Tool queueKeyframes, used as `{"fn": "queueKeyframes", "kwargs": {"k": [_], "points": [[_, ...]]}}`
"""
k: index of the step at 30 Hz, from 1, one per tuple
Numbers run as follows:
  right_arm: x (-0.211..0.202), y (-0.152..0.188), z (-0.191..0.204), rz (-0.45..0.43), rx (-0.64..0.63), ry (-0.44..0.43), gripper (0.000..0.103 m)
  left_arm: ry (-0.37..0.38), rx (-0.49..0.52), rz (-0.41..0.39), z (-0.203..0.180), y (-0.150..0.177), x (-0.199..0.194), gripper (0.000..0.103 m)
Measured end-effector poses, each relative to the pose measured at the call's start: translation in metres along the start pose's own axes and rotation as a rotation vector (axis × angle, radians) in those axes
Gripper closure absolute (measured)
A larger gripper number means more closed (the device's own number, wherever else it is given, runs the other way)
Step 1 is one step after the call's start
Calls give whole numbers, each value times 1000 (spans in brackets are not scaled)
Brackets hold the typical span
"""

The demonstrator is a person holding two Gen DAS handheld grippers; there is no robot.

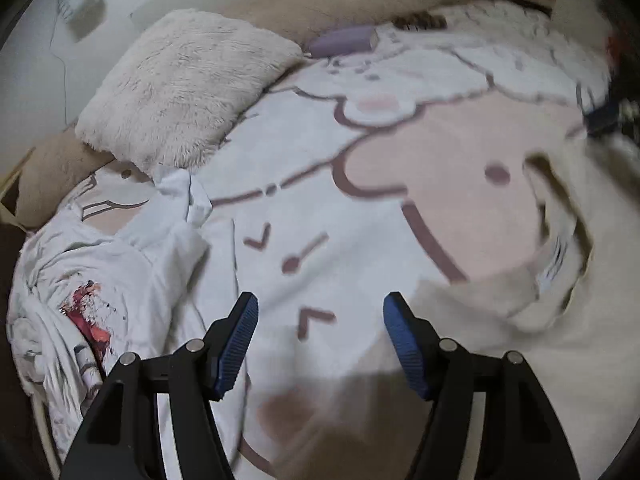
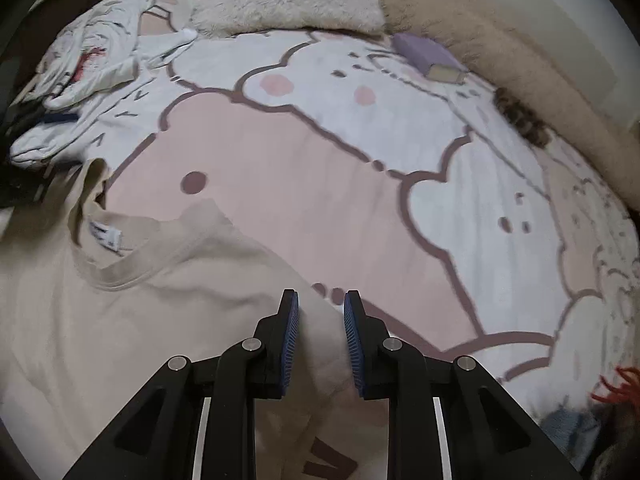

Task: Fold clothes
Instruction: 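Reach both tools to the T-shirt collar and pinch its shoulder seams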

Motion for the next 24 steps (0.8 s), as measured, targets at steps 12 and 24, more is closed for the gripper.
{"fn": "queueKeyframes", "kwargs": {"k": [12,24], "points": [[30,-26,12,33,-150,-100,29,251,151,125,-13,31,11,37],[37,-2,70,84,-284,-30,94,308,41,156,-35,32,12,93]]}}
Point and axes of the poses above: each gripper's, at about its wrist camera, not at the fingertips, and x roughly the way its jaws point, z to its left, y to its underside, the point moved 1 cm from there along x, roughly the way its jaws point, and after that the axes turned 10 degrees about -z, right-handed, at the moved point
